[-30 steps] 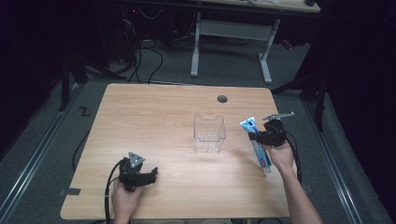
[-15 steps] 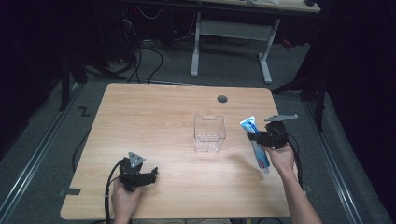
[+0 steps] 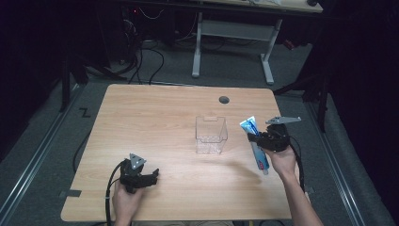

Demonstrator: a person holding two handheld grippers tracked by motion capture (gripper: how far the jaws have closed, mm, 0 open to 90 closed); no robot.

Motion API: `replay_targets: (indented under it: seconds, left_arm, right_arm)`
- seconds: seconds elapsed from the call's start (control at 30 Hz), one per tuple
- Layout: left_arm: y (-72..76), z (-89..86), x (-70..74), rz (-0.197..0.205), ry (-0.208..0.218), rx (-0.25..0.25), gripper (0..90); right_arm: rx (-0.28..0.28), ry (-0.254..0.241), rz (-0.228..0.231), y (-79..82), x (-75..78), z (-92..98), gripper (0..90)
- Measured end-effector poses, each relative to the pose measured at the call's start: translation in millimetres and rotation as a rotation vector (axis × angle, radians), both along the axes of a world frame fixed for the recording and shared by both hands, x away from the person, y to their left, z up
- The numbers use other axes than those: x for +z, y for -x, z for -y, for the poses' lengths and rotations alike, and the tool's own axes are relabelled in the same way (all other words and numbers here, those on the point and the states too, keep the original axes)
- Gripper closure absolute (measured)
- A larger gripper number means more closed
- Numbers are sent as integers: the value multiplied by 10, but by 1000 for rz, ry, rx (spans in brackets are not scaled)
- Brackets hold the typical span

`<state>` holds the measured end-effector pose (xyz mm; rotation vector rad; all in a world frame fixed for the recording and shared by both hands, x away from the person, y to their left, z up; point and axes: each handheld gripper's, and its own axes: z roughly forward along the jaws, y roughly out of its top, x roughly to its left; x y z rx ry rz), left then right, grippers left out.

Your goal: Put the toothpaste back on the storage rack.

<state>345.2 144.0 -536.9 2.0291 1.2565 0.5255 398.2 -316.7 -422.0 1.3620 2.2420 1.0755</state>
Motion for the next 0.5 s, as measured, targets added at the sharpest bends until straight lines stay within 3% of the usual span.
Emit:
replay_targets:
  seconds: [0.5]
  left_arm:
    - [0,0,0,0,0,0,149]
  right_arm:
    - [50,-5,56,71,177,-173,724]
